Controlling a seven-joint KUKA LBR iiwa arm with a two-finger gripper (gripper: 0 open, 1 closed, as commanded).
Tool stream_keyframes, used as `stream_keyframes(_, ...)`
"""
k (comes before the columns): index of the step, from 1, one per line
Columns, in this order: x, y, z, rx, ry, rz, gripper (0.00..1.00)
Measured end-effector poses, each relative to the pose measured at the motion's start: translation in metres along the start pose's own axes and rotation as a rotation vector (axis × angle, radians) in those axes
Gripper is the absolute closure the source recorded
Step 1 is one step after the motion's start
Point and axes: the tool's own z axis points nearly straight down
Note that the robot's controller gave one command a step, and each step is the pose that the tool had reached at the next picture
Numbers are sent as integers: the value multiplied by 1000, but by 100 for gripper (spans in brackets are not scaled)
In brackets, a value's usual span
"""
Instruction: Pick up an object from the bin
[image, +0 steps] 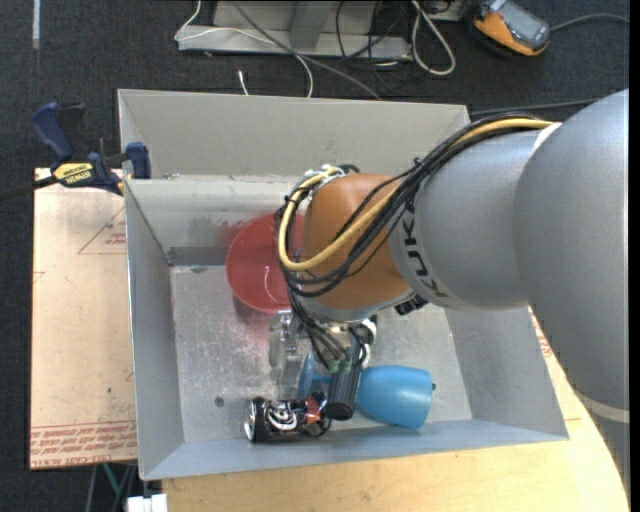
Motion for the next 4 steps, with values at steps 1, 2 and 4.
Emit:
stream_keyframes(1,0,0,0,0,0,0,100)
stream_keyframes(2,18,-6,49,-3,-22,-123,100)
stream_keyframes(4,19,40,54,-8,-31,-7,100)
